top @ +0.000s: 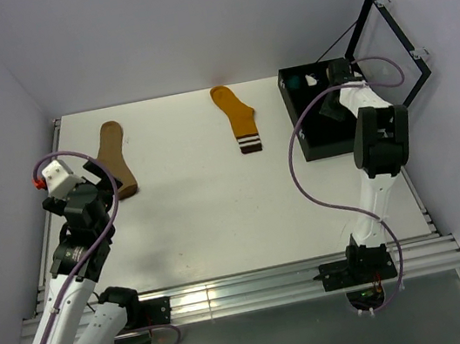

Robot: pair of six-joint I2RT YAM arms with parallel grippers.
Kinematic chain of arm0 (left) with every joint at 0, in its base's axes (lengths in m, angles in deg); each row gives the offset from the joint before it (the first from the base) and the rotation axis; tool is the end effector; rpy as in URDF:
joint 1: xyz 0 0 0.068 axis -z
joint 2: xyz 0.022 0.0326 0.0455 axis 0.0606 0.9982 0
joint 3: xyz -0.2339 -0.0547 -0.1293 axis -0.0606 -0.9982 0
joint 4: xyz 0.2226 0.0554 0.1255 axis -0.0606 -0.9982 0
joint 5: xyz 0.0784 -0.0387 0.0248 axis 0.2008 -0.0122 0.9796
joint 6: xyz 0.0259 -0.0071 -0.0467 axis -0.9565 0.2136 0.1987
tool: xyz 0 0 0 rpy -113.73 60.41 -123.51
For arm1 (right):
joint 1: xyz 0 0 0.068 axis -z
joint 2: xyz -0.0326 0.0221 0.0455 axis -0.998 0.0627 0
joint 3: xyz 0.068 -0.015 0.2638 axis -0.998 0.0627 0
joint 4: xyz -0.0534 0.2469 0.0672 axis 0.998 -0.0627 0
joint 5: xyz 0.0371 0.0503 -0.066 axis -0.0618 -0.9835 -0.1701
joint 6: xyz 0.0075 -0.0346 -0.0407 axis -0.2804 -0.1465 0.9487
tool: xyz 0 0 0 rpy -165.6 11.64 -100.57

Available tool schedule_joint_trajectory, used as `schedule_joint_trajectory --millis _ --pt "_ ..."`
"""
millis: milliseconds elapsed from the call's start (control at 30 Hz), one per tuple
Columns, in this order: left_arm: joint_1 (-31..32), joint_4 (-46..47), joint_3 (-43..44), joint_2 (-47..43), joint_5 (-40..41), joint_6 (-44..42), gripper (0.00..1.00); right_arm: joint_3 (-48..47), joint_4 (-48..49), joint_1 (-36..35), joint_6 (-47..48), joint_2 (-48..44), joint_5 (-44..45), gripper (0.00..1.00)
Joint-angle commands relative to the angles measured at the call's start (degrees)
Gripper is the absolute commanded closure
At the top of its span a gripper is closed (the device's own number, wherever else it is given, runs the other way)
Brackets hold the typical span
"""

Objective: Roll the socks
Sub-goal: Place the sock in the storage box.

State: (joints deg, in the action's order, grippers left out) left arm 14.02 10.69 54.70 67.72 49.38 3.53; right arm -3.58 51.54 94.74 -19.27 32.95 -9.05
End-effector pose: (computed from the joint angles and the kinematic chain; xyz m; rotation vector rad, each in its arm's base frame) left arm 0.1525 -0.0239 0.3261 -0.6551 1.6285 0.0480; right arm 0.4518 -0.0704 0.1873 0.8082 2.4431 -0.0321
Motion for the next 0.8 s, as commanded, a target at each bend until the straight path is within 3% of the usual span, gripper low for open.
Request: schedule_joint_trajectory --millis 0,300,400,567,767 --pt "-0.1 1.6 -0.1 -0.3 1.0 -0.8 0.01 -3.1 -7.5 0.5 -0.4 4.2 -3.6 1.0" --pt "-0.1 2.0 -0.3 -0.2 0.4 -0.8 0.01 -2.7 -9.5 0.3 1.7 2.5 -6.4 1.0" --pt "-0.1 1.9 -0.3 -0.3 0.2 -0.9 0.01 -4.9 -13.4 0.4 3.1 5.7 -9.1 1.0" --pt "-0.1 2.1 -0.3 -0.2 0.0 -0.9 0.01 -3.9 -13.5 -1.1 4.7 3.6 -7.7 0.99" --pt "-0.1 2.0 -0.4 -0.5 -0.2 -0.9 0.01 -6.3 -17.0 -1.2 5.5 8.0 -7.7 0.99"
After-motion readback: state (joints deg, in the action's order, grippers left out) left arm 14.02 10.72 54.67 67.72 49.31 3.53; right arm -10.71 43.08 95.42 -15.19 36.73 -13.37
